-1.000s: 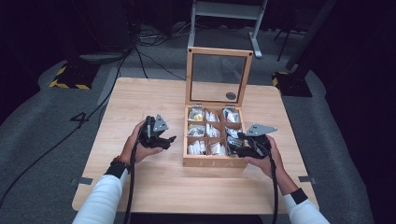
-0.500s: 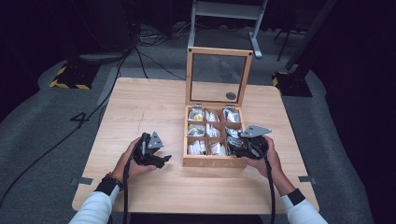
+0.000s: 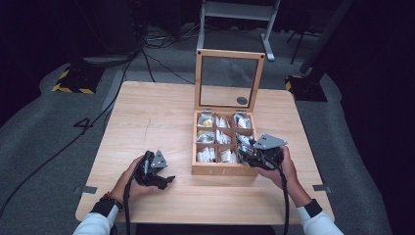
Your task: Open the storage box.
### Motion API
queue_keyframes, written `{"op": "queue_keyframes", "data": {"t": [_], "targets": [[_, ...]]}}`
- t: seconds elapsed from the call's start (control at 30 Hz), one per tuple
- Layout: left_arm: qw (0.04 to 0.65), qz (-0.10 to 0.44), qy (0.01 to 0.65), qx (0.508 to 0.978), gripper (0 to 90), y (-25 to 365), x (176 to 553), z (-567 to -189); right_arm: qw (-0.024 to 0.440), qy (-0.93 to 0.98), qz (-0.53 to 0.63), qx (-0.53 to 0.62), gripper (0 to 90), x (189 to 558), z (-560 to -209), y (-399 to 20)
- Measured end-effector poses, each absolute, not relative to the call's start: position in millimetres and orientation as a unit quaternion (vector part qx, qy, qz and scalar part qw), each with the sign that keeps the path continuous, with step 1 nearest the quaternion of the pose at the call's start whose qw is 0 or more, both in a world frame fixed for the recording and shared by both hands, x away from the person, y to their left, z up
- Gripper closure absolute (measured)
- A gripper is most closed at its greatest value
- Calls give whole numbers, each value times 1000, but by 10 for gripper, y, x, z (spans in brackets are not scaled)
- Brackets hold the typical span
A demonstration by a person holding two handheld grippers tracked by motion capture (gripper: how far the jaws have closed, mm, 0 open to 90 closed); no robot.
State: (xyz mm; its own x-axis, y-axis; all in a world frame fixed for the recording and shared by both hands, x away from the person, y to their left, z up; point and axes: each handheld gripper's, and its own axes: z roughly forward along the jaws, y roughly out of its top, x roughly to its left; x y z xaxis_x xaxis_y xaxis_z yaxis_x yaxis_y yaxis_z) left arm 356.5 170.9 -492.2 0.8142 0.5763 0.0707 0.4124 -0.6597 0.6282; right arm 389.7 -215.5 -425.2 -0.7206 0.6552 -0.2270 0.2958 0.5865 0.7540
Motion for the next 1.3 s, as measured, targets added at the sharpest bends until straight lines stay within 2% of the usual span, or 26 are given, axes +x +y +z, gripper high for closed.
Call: {"op": "queue_keyframes", "data": {"t": [0.13, 0.3, 0.33, 0.63, 0.7, 0.83, 0.9, 0.93, 1.17, 1.2, 1.23, 1.27, 1.3], "targets": [[312, 128, 273, 901, 259, 1697, 3564, -4931, 223, 859, 354, 295, 489, 3930, -4288, -2176], [315, 122, 275, 900, 259, 1711, 3567, -4936, 212, 861, 343, 309, 491, 3960, -4325, -2167], [316, 122, 273, 900, 259, 1714, 3565, -4938, 205, 862, 344, 312, 540, 3975, -4350, -2162], [326, 109, 287, 894, 256, 1746, 3576, -4960, 185, 864, 349, 312, 659, 4003, -4373, -2169], [334, 106, 288, 891, 256, 1765, 3577, -4976, 189, 864, 351, 308, 758, 4000, -4376, -2169], [350, 103, 286, 886, 234, 1806, 3588, -5013, 189, 863, 356, 306, 799, 4015, -4377, -2200], [362, 107, 284, 882, 234, 1832, 3572, -5037, 188, 862, 360, 304, 845, 4010, -4374, -2214], [362, 107, 286, 881, 234, 1835, 3565, -5037, 190, 862, 362, 302, 900, 4003, -4372, -2220], [362, 109, 287, 880, 233, 1854, 3557, -5038, 186, 863, 366, 296, 900, 4001, -4363, -2242], [362, 109, 287, 880, 234, 1853, 3557, -5038, 180, 859, 374, 301, 850, 4000, -4349, -2262], [362, 109, 287, 880, 234, 1853, 3557, -5038, 180, 859, 374, 301, 850, 4000, -4349, -2262], [362, 109, 287, 880, 234, 1853, 3557, -5038, 178, 857, 376, 304, 797, 3989, -4348, -2263], [362, 109, 287, 880, 233, 1853, 3557, -5038, 178, 857, 376, 304, 797, 3989, -4348, -2263]]}}
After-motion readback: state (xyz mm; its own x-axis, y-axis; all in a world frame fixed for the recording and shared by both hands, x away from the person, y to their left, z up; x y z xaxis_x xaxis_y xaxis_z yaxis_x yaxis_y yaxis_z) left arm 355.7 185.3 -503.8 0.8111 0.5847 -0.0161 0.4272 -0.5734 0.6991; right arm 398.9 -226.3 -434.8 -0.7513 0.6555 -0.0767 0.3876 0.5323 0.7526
